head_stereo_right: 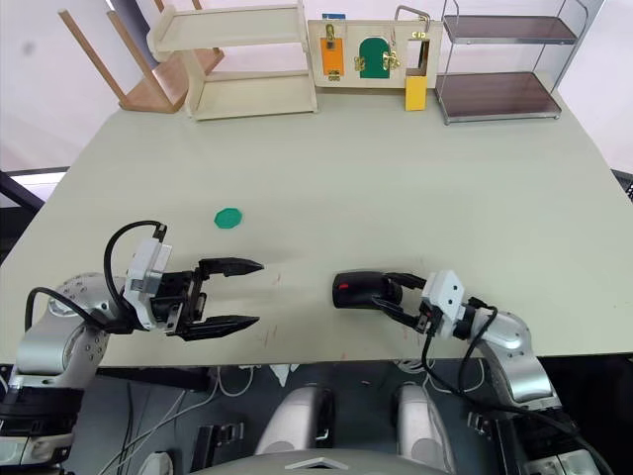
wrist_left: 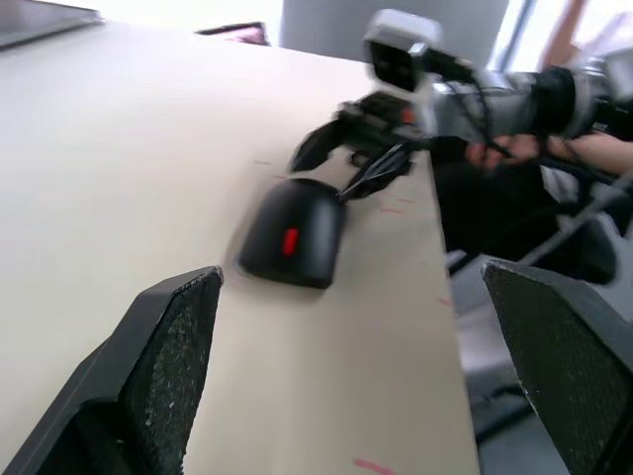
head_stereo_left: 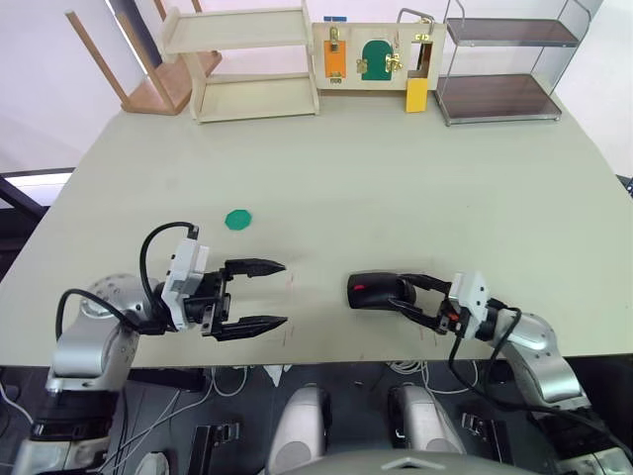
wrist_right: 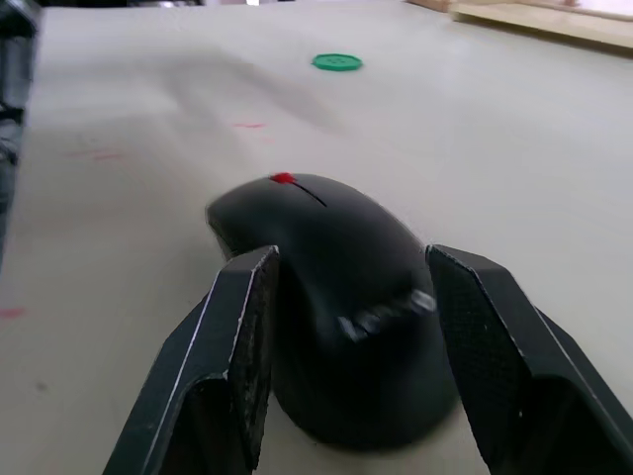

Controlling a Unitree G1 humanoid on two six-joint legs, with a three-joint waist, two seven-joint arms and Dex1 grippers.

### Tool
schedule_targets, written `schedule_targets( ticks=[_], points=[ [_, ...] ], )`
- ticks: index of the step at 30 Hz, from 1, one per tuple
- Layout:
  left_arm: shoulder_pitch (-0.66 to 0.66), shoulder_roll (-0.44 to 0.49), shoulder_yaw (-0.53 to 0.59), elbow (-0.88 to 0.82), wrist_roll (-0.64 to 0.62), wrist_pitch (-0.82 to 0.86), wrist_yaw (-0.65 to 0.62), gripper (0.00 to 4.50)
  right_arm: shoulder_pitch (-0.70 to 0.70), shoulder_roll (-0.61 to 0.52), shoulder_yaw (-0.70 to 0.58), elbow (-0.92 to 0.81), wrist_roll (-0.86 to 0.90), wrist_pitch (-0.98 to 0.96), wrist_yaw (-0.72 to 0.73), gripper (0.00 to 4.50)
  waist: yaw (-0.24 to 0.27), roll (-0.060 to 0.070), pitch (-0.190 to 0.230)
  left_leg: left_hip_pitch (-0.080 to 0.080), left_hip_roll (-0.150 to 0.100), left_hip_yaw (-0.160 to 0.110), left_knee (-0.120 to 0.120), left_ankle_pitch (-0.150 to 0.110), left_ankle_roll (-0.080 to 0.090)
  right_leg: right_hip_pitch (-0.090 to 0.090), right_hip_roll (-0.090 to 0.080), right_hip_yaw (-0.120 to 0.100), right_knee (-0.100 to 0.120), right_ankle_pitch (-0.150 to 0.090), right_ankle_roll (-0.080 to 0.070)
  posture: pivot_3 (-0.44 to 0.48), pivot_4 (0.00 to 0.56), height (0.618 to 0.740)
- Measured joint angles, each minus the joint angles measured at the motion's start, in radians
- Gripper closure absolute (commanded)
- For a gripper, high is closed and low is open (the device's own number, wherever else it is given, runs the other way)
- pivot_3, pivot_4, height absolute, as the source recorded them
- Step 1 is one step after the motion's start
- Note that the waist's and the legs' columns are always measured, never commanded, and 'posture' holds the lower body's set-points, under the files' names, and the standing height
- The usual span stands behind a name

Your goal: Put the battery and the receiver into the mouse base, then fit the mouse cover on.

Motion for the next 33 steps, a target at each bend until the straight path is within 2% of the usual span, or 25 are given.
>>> schedule_targets(
  ticks=[8, 18, 19, 20, 23, 24, 25, 33],
  points=[
    [0.097, -0.040, 0.073, -0.028, 0.000, 0.000, 0.137, 0.00, 0.120, -0.059, -0.137, -0.041, 0.065, -0.007, -0.015, 2.03, -0.003, 0.000, 0.000, 0.001, 0.000, 0.000, 0.000, 0.000, 0.000, 0.000, 0.000, 0.000, 0.001, 0.000, 0.000, 0.000, 0.150, 0.740],
    [0.233, -0.079, 0.170, -0.027, 0.050, -0.012, 0.311, 0.00, 0.245, -0.143, -0.332, 0.075, 0.138, -0.053, 0.056, 2.03, -0.002, 0.000, 0.000, 0.003, 0.001, 0.004, -0.001, 0.000, 0.000, 0.000, 0.000, 0.004, 0.000, 0.000, 0.000, 0.000, 0.150, 0.740],
    [0.252, -0.082, 0.182, -0.024, 0.050, -0.012, 0.325, 0.00, 0.260, -0.160, -0.361, 0.096, 0.149, -0.053, 0.071, 1.80, -0.002, 0.000, 0.000, 0.003, 0.001, 0.004, -0.001, 0.000, 0.000, 0.000, 0.000, 0.004, 0.000, 0.000, 0.000, 0.000, 0.150, 0.740],
    [0.261, -0.086, 0.189, -0.024, 0.050, -0.010, 0.336, 0.00, 0.264, -0.169, -0.376, 0.108, 0.158, -0.052, 0.081, 1.80, -0.002, 0.000, 0.000, 0.003, 0.001, 0.005, -0.001, 0.000, 0.000, 0.000, 0.000, 0.004, -0.001, 0.000, 0.001, 0.000, 0.150, 0.740],
    [0.289, -0.099, 0.220, -0.012, 0.051, -0.011, 0.364, 0.00, 0.272, -0.187, -0.431, 0.142, 0.190, -0.052, 0.111, 0.77, -0.002, 0.000, 0.000, 0.003, 0.001, 0.005, -0.001, 0.000, 0.000, 0.000, 0.000, 0.005, -0.001, -0.002, 0.003, 0.000, 0.150, 0.740],
    [0.308, -0.099, 0.223, 0.001, 0.068, -0.023, 0.376, 0.00, 0.271, -0.188, -0.442, 0.153, 0.208, -0.047, 0.120, 0.29, -0.002, -0.001, 0.000, 0.005, 0.002, 0.005, -0.001, 0.000, 0.000, 0.000, 0.000, 0.006, 0.000, -0.002, 0.003, 0.000, 0.150, 0.740],
    [0.316, -0.099, 0.225, 0.011, 0.078, -0.029, 0.378, 0.00, 0.271, -0.187, -0.443, 0.157, 0.217, -0.045, 0.124, 0.14, -0.003, -0.001, 0.000, 0.006, 0.002, 0.005, -0.002, 0.000, 0.000, 0.000, 0.000, 0.007, 0.000, -0.002, 0.003, 0.000, 0.150, 0.740],
    [0.313, -0.098, 0.250, 0.070, 0.116, -0.065, 0.401, 0.00, 0.255, -0.187, -0.448, 0.212, 0.222, -0.041, 0.157, 0.14, -0.001, -0.001, 0.000, 0.007, 0.003, 0.007, -0.002, 0.000, 0.000, 0.000, -0.002, 0.011, 0.000, -0.002, 0.003, 0.000, 0.150, 0.740]
  ],
)
